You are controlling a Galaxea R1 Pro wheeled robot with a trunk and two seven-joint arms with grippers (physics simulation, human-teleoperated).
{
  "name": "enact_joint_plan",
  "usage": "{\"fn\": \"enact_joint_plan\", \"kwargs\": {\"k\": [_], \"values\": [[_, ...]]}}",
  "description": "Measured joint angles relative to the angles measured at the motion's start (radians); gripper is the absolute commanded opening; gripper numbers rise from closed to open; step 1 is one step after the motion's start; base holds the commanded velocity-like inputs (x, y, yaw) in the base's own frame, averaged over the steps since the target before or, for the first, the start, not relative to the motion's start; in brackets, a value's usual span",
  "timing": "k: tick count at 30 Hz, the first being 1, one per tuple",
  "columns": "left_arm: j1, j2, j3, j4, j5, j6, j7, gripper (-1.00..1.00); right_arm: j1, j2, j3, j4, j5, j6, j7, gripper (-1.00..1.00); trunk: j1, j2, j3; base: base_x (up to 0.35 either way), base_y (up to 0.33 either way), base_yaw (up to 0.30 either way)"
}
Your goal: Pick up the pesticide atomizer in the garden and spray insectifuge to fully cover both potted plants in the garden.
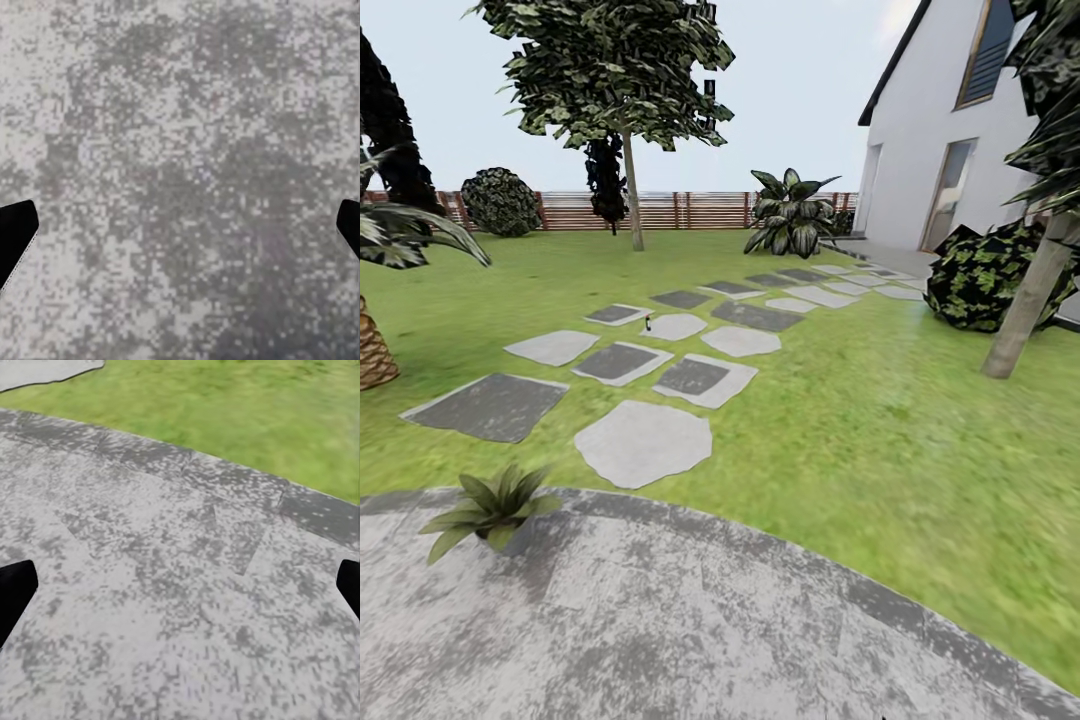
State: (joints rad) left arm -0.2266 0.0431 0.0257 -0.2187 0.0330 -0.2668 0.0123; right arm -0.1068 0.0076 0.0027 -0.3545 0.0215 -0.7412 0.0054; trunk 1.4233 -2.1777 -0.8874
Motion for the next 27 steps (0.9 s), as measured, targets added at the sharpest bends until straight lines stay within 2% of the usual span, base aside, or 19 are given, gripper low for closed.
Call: {"fn": "enact_joint_plan", "kwargs": {"k": [15,21,27], "values": [[0.000,0.003,0.002,0.002,0.000,0.000,0.001,1.00,0.000,0.000,0.005,0.000,0.004,-0.002,0.000,1.00,0.000,0.000,0.000,0.323,0.000,0.000],[0.000,0.002,0.002,0.002,0.000,0.000,0.001,1.00,0.000,0.000,0.007,0.003,0.059,-0.002,0.000,1.00,0.000,0.000,0.000,0.338,0.000,0.000],[0.000,0.003,0.002,0.002,0.000,0.000,0.001,1.00,0.000,0.000,0.006,0.003,0.075,-0.002,-0.002,1.00,0.000,0.000,0.000,0.339,0.000,0.000]]}}
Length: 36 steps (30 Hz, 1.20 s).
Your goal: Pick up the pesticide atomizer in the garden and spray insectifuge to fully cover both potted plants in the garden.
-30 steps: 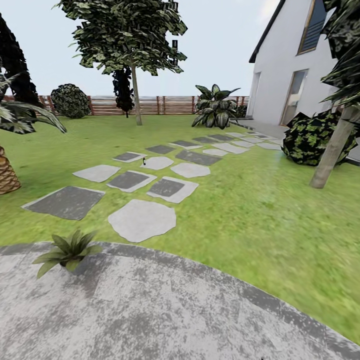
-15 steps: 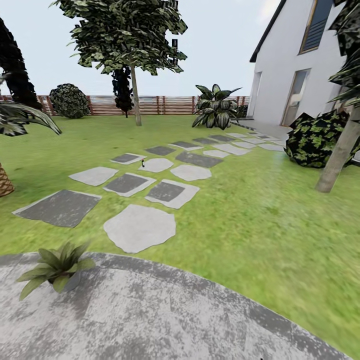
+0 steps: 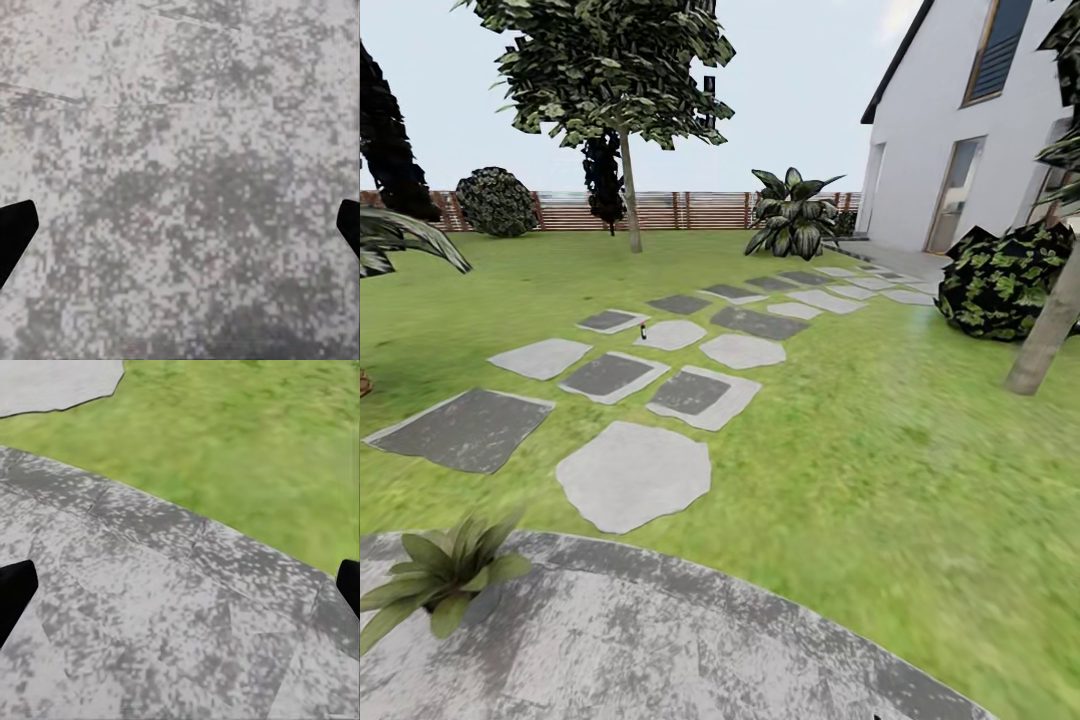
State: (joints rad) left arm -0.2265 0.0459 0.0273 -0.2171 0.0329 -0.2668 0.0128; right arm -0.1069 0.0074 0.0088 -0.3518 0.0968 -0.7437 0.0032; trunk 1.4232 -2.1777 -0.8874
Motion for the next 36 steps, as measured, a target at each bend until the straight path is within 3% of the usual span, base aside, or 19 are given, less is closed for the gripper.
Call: {"fn": "enact_joint_plan", "kwargs": {"k": [36], "values": [[0.000,0.000,0.000,0.000,-0.001,0.000,0.000,1.00,0.000,0.000,0.000,-0.001,0.001,0.001,0.000,1.00,0.000,0.000,0.000,0.340,0.000,0.000]]}}
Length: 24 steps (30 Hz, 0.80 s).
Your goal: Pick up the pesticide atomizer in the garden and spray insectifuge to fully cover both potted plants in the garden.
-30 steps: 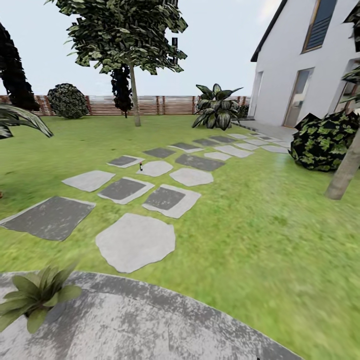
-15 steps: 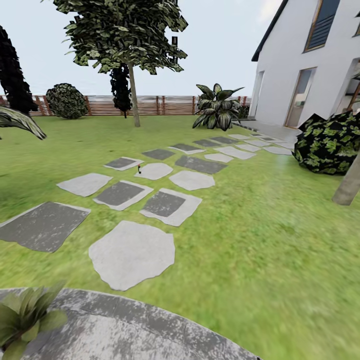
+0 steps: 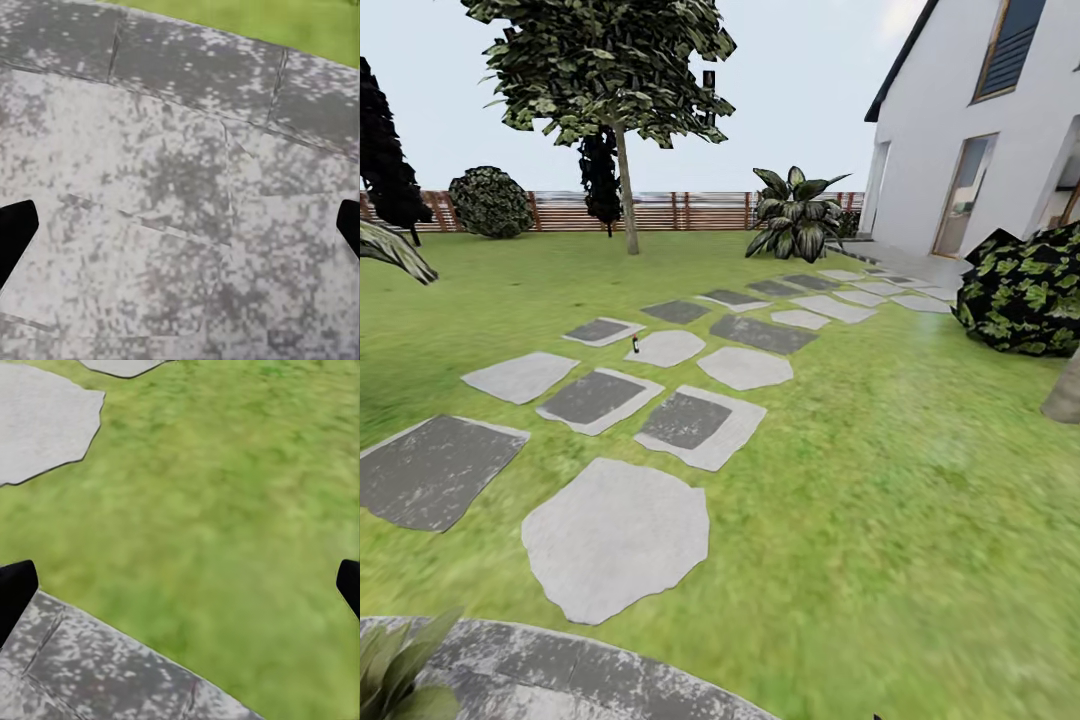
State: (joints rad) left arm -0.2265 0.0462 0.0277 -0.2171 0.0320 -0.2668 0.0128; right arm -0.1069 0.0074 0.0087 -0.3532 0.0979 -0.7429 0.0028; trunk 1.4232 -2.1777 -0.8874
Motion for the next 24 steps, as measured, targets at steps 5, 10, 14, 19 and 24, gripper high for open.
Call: {"fn": "enact_joint_plan", "kwargs": {"k": [5,10,14,19,24], "values": [[0.000,0.000,0.000,0.000,0.000,0.000,0.000,1.00,0.000,0.000,0.000,0.000,0.000,0.000,0.001,1.00,0.000,0.000,0.000,0.341,0.000,0.000],[0.000,0.000,0.000,0.000,0.000,0.000,0.000,1.00,0.000,0.000,0.000,0.000,0.000,0.000,0.000,1.00,0.000,0.000,0.000,0.341,0.000,0.000],[0.001,0.000,0.000,0.000,0.000,0.000,0.000,1.00,0.000,0.000,0.000,0.000,0.000,0.000,0.000,1.00,0.000,0.000,0.000,0.341,0.000,0.000],[0.001,0.000,0.000,0.000,0.000,0.000,0.000,1.00,0.000,0.000,0.000,0.001,0.000,0.000,0.000,1.00,0.000,0.000,0.000,0.341,0.000,0.000],[0.002,0.000,0.001,0.000,0.000,0.000,0.000,1.00,0.000,0.000,0.000,0.000,0.000,0.000,0.000,1.00,0.000,0.000,0.000,0.341,0.000,0.000]]}}
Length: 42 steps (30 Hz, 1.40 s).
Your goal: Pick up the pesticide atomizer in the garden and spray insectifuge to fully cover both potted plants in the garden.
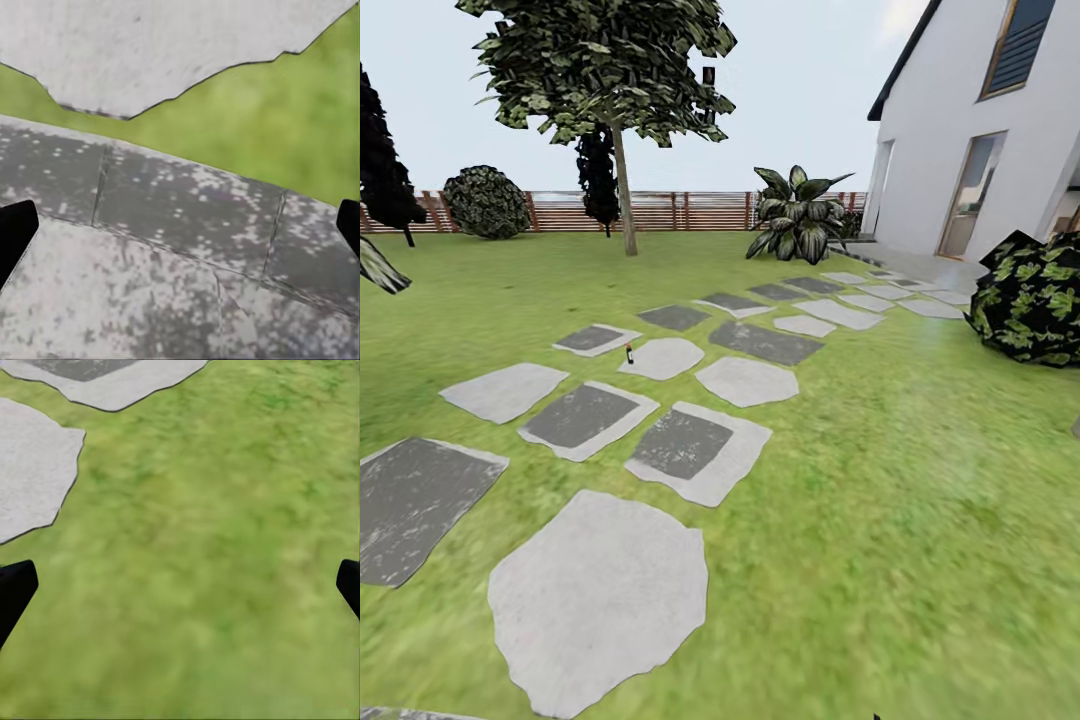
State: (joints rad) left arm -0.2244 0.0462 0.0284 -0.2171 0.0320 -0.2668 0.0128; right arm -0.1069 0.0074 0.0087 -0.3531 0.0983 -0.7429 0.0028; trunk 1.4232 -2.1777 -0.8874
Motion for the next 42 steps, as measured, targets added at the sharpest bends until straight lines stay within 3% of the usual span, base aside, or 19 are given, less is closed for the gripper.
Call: {"fn": "enact_joint_plan", "kwargs": {"k": [42], "values": [[0.000,0.002,0.000,0.000,0.000,0.000,0.000,1.00,0.000,0.002,0.001,0.001,0.000,-0.001,-0.001,1.00,0.000,0.000,0.000,0.341,0.000,0.021]]}}
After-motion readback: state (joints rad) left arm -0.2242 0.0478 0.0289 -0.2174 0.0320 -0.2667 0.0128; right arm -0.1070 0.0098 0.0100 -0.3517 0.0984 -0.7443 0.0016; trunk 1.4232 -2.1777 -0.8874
